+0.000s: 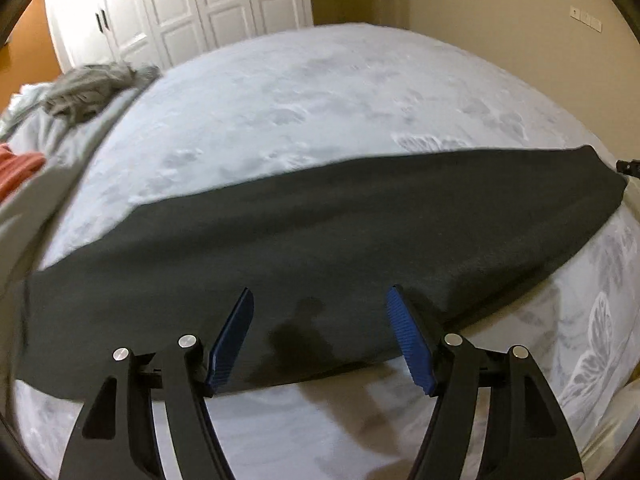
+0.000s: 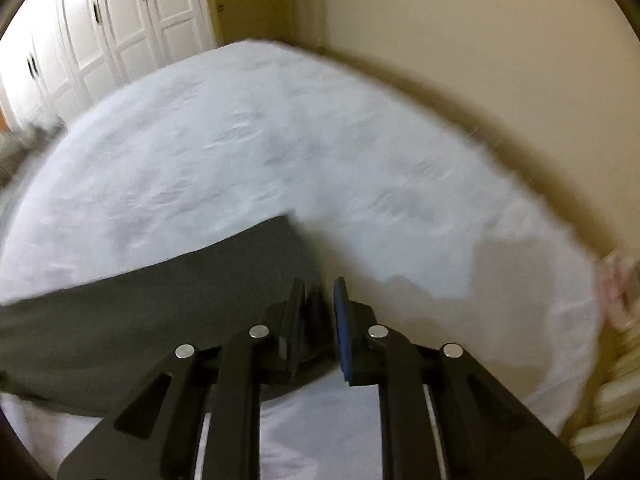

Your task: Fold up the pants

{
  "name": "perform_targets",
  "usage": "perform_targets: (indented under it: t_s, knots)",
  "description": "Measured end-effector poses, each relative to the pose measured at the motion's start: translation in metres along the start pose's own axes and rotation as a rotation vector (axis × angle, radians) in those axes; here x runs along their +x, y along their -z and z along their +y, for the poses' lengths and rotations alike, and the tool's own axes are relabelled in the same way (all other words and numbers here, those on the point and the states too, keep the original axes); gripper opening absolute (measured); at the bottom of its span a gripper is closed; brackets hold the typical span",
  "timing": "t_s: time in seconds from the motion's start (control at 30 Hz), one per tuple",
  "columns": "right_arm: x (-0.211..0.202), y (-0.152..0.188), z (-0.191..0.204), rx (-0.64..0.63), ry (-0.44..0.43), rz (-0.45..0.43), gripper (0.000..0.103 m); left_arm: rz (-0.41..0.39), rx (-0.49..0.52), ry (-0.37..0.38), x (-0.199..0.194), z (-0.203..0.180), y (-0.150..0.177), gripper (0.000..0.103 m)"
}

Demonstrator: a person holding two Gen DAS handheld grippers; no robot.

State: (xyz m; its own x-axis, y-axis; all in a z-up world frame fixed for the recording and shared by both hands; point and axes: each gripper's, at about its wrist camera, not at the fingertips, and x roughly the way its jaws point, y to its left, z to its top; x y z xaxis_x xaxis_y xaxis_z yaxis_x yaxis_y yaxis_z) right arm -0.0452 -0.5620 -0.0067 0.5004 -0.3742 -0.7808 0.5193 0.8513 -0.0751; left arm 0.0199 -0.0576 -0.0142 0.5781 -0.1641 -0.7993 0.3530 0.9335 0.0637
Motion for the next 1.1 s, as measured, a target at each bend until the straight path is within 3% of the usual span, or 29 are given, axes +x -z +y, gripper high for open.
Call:
perform_targets:
  t_s: [0.03,0.1,0.17,0.23,0.3,0.37,0.4,0.57,0.63,0.67,0.7,0.73,0.83,0.9,1.0,1.1]
  knots:
    - [0.005,0.003,-0.005,0.026,0.020,0.043,0.032,0.017,-0.013,0.020,0.004,0.001,0.000,0.067]
    - [-0.010,0.014,-0.014,0.075,-0.041,0.017,0.035,0.031,-0.027,0.026,0.007,0.003,0.007,0.067]
    - [-0.027,0.028,-0.013,0.081,-0.080,-0.025,0.065,0.027,-0.028,0.016,0.002,0.001,0.015,0.070]
    - [-0.037,0.044,-0.006,0.042,-0.084,-0.050,0.067,0.018,-0.025,0.004,-0.005,-0.004,0.019,0.071]
    - [-0.033,0.055,0.001,-0.007,-0.048,-0.039,0.065,0.014,-0.027,0.004,-0.007,-0.006,0.020,0.071]
    - [-0.018,0.058,0.007,-0.044,-0.007,-0.004,0.050,0.014,-0.030,0.003,-0.008,-0.007,0.020,0.072]
    - [-0.012,0.058,0.010,-0.048,-0.004,0.005,0.050,0.015,-0.032,0.004,-0.007,-0.007,0.020,0.072]
    - [-0.012,0.040,0.013,0.051,-0.130,-0.034,0.050,0.015,-0.038,0.001,-0.006,-0.005,0.021,0.072]
    - [-0.004,0.031,0.020,0.046,-0.131,-0.025,0.050,0.009,-0.031,-0.006,-0.006,-0.006,0.021,0.072]
    - [0.002,0.029,0.023,0.042,-0.127,-0.005,0.041,0.007,-0.027,-0.010,-0.005,-0.007,0.021,0.073]
    - [0.006,0.028,0.026,0.044,-0.143,0.011,0.025,0.007,-0.027,-0.010,-0.005,-0.007,0.021,0.073]
    - [0.007,0.027,0.027,0.051,-0.157,0.022,0.000,0.010,-0.026,-0.008,-0.004,-0.007,0.021,0.074]
    - [-0.021,0.023,0.022,0.052,-0.129,-0.076,0.000,0.006,-0.022,-0.009,-0.005,-0.008,0.021,0.074]
    - [-0.030,0.022,0.001,0.088,-0.057,-0.124,0.000,0.005,-0.021,-0.009,-0.005,-0.009,0.022,0.074]
    - [0.012,0.031,-0.039,0.135,0.017,0.037,0.000,0.009,-0.023,-0.010,-0.004,-0.009,0.021,0.075]
    - [-0.011,0.043,-0.054,0.191,-0.065,0.018,0.005,0.003,-0.023,-0.013,-0.006,-0.009,0.022,0.076]
